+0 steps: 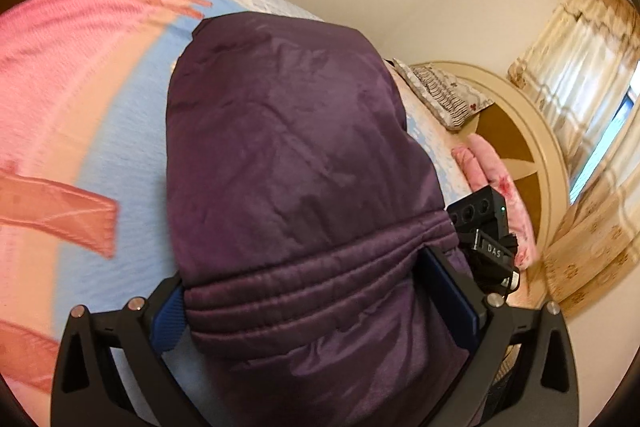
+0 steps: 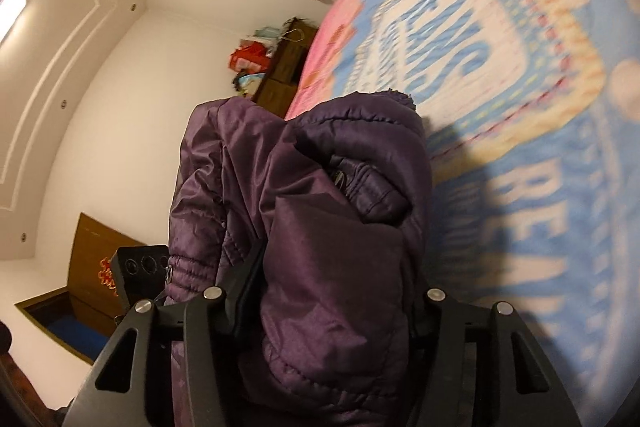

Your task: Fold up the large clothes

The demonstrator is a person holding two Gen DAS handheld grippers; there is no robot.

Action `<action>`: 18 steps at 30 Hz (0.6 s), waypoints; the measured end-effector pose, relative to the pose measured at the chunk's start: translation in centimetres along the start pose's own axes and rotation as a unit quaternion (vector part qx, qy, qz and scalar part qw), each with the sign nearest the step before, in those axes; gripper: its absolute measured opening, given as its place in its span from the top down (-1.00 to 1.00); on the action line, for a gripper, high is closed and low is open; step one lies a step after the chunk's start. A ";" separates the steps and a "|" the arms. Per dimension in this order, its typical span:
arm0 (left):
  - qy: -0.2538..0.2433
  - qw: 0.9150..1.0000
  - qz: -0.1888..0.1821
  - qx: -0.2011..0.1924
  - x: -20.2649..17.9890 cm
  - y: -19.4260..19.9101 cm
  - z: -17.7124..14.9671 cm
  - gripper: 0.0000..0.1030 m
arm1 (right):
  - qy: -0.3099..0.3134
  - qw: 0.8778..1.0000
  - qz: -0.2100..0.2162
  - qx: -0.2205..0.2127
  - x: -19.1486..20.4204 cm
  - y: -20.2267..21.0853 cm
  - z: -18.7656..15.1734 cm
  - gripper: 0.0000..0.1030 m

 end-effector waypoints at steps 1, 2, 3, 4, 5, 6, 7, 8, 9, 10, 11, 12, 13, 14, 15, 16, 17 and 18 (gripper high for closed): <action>-0.005 1.000 0.008 -0.001 -0.2 0.7 -0.2 -1.00 | 0.002 1.000 0.007 0.003 0.7 -0.7 -0.5 -0.08; -0.010 1.000 0.017 -0.005 -0.3 1.7 -0.4 -1.00 | 0.004 1.000 0.011 0.004 1.1 -1.1 -0.7 -0.07; -0.013 1.000 0.024 -0.007 -0.1 2.3 -0.6 -1.00 | 0.006 1.000 0.016 0.006 1.7 -1.7 -0.9 -0.07; -0.017 0.999 0.032 -0.010 0.0 3.0 -0.8 -1.00 | 0.009 1.000 0.022 0.009 2.4 -2.4 -1.3 -0.07; -0.021 0.999 0.040 -0.013 0.0 3.8 -0.9 -1.00 | 0.012 1.000 0.026 0.012 3.0 -3.1 -1.6 -0.07; -0.024 0.998 0.048 -0.017 0.1 4.6 -1.0 -1.00 | 0.015 0.999 0.031 0.014 3.7 -3.7 -1.9 -0.07; -0.025 0.998 0.054 -0.019 0.3 4.9 -1.1 -1.00 | 0.018 0.999 0.036 0.018 4.3 -4.4 -2.2 -0.07; -0.028 0.998 0.061 -0.023 0.6 5.9 -1.2 -1.00 | 0.020 0.999 0.041 0.021 5.0 -5.1 -2.5 -0.07; -0.030 0.997 0.065 -0.025 1.0 6.2 -1.3 -1.00 | 0.022 0.998 0.044 0.025 5.5 -5.7 -2.7 -0.06; -0.033 0.996 0.072 -0.028 1.4 6.9 -1.5 -1.00 | 0.026 0.998 0.046 0.029 6.2 -6.5 -2.9 -0.06; -0.036 0.996 0.077 -0.032 1.7 7.6 -1.5 -1.00 | 0.028 0.998 0.049 0.033 6.8 -7.3 -3.1 -0.06; -0.037 0.995 0.082 -0.035 2.1 8.0 -1.6 -1.00 | 0.030 0.998 0.052 0.036 7.4 -8.1 -3.3 -0.06; -0.037 0.995 0.086 -0.039 2.4 8.6 -1.6 -1.00 | 0.034 0.997 0.055 0.040 8.1 -8.9 -3.5 -0.06; -0.036 0.994 0.091 -0.044 2.8 9.3 -1.7 -1.00 | 0.036 0.997 0.057 0.044 8.8 -9.6 -3.7 -0.06; -0.036 0.994 0.096 -0.050 3.2 10.0 -1.8 -1.00 | 0.040 0.996 0.059 0.048 9.5 -10.5 -3.6 -0.06; -0.035 0.993 0.099 -0.054 3.3 10.6 -2.0 -1.00 | 0.045 0.996 0.061 0.053 10.3 -11.4 -3.8 -0.06; -0.033 0.992 0.104 -0.059 3.7 11.3 -2.1 -1.00 | 0.050 0.995 0.062 0.058 11.1 -12.3 -3.9 -0.06; -0.032 0.992 0.107 -0.064 4.0 11.8 -2.2 -1.00 | 0.053 0.995 0.063 0.062 11.8 -13.2 -4.0 -0.06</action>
Point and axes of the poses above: each gripper's, at about its wrist camera, not at the fingertips, and y roughly against the way its jaws point, x to its left, z to its top, the point moved 3 cm from there along -y, roughly the way its jaws point, and after that the axes turned 6 degrees about -z, right-handed, at the moved point
